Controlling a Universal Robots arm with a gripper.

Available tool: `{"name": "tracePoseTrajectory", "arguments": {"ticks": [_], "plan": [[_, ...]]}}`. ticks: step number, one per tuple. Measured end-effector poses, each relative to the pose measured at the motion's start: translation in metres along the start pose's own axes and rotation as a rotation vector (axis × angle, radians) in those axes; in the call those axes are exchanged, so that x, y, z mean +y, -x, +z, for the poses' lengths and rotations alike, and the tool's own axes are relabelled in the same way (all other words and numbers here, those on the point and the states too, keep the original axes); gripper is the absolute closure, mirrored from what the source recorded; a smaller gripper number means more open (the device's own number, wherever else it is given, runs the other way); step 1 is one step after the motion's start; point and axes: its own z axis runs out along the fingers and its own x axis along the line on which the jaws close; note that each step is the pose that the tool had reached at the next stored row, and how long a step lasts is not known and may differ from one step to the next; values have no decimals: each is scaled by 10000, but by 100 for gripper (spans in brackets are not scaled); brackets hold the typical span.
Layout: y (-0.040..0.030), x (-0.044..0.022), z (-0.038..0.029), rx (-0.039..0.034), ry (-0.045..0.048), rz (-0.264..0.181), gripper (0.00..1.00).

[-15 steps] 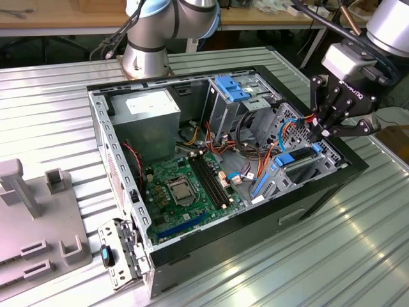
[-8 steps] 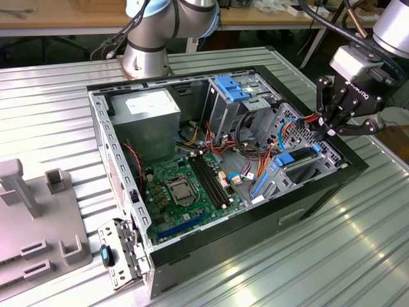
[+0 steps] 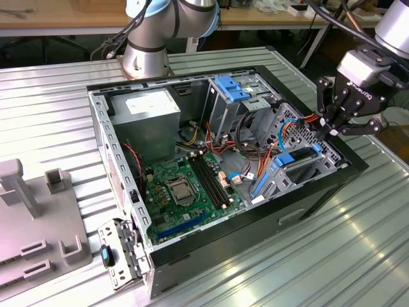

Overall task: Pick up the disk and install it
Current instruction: 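Insert the first disk wire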

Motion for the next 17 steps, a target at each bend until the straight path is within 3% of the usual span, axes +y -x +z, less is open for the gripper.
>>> {"name": "tracePoseTrajectory", "arguments": {"ticks": [3,5,6,11,17], "plan": [[69,-18,2,15,2,1,89],[180,-70,5,20,2,-3,89],[195,-89,6,20,3,-16,89],[200,-143,12,7,11,-545,89],[199,-150,23,-20,28,-1655,89]]}}
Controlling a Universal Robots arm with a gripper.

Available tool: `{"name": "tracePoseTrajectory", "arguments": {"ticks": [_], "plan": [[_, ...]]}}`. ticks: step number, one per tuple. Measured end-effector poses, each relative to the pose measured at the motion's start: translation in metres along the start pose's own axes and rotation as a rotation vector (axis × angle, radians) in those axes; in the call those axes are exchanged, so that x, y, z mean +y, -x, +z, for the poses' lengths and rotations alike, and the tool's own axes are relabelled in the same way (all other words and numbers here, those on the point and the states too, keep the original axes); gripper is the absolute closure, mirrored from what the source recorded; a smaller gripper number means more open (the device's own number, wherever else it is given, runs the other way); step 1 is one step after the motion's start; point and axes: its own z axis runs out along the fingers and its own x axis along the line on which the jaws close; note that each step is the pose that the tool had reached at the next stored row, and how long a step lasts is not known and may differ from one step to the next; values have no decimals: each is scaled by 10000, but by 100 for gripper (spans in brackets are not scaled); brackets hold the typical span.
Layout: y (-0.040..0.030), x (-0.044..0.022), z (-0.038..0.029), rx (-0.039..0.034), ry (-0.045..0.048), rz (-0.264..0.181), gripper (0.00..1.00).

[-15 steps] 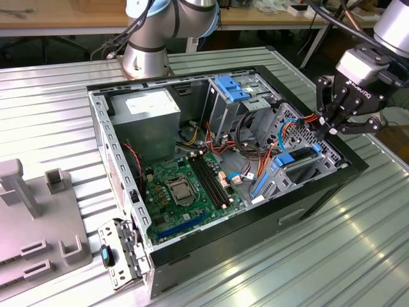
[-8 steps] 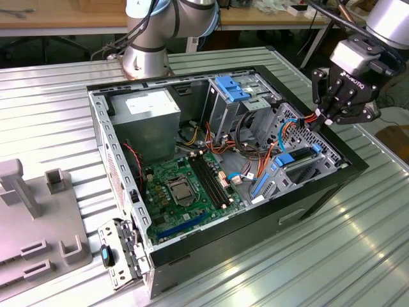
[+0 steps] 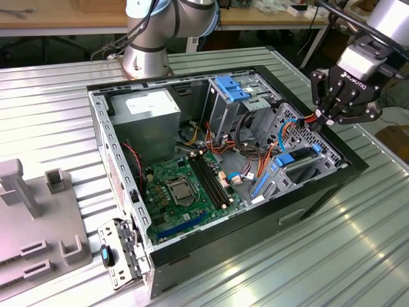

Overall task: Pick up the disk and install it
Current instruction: 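Insert the first disk wire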

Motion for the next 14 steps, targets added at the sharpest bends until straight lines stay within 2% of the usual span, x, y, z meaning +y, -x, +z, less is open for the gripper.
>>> {"name": "tracePoseTrajectory", "arguments": {"ticks": [5,6,9,10,14], "plan": [[-2,-9,5,-30,17,-1160,89],[-4,-14,5,-39,22,-1523,89],[-6,-23,6,-53,31,-2093,89],[-8,-30,6,-58,34,-2312,82],[-16,-91,11,-71,41,-2800,82]]}}
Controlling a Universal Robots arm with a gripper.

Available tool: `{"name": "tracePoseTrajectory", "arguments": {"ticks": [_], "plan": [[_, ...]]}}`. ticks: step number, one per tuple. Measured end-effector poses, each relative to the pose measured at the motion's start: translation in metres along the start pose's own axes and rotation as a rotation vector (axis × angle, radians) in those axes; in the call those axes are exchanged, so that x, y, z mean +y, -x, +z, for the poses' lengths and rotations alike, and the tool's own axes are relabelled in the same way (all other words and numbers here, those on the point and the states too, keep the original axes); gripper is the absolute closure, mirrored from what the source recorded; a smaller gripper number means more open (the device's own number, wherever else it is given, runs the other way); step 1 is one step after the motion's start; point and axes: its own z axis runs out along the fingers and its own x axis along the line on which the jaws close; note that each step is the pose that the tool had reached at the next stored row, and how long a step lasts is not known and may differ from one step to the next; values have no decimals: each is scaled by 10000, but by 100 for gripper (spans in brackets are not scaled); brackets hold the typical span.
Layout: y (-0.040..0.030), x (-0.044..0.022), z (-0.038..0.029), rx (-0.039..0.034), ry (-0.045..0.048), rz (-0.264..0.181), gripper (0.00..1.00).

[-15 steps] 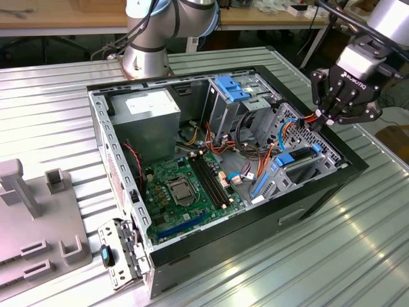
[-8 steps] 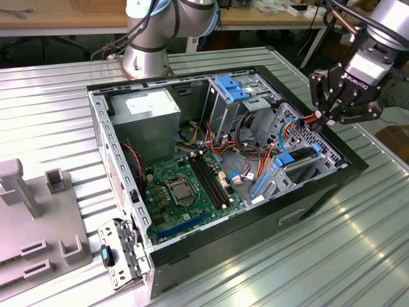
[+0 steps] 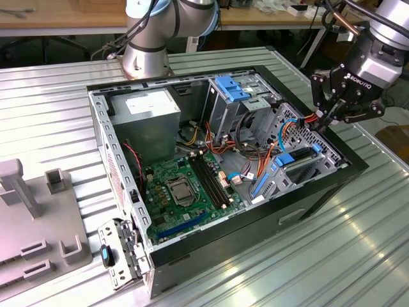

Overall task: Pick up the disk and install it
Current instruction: 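Insert the first disk wire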

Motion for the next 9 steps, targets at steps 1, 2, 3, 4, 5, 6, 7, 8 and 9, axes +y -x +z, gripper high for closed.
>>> {"name": "tracePoseTrajectory", "arguments": {"ticks": [1,2,3,4,5,6,7,8,9], "plan": [[-7,-15,1,-4,2,-134,81],[-14,-29,1,-6,4,-247,81],[-16,-36,2,-8,5,-305,75],[-20,-47,3,-10,6,-386,75],[-26,-61,4,-14,8,-560,75],[-25,-72,5,-19,10,-734,75],[-21,-82,5,-22,12,-845,75],[-19,-88,6,-23,14,-916,75],[-15,-93,7,-26,14,-1003,75]]}}
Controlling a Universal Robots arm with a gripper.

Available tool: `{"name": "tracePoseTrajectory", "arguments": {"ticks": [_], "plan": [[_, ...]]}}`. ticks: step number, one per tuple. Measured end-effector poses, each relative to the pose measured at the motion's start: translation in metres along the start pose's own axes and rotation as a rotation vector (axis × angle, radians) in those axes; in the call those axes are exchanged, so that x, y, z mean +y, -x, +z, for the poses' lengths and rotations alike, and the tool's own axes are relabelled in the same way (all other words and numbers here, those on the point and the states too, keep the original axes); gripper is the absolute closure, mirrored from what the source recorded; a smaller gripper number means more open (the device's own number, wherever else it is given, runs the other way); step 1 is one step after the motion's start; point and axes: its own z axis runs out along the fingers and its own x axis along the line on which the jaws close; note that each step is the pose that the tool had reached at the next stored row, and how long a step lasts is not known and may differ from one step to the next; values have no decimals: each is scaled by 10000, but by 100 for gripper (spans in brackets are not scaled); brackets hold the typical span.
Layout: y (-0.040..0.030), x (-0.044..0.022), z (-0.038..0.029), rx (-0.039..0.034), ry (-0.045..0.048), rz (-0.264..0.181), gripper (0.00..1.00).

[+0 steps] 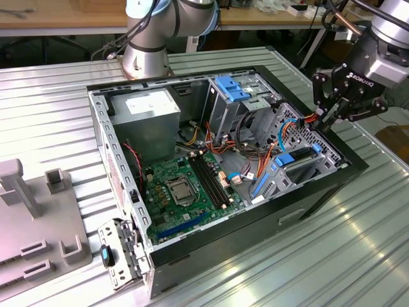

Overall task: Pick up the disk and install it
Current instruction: 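Insert the first disk wire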

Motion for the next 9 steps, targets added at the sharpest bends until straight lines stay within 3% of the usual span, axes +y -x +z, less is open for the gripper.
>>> {"name": "tracePoseTrajectory", "arguments": {"ticks": [9], "plan": [[157,-148,25,-8,6,-362,75]]}}
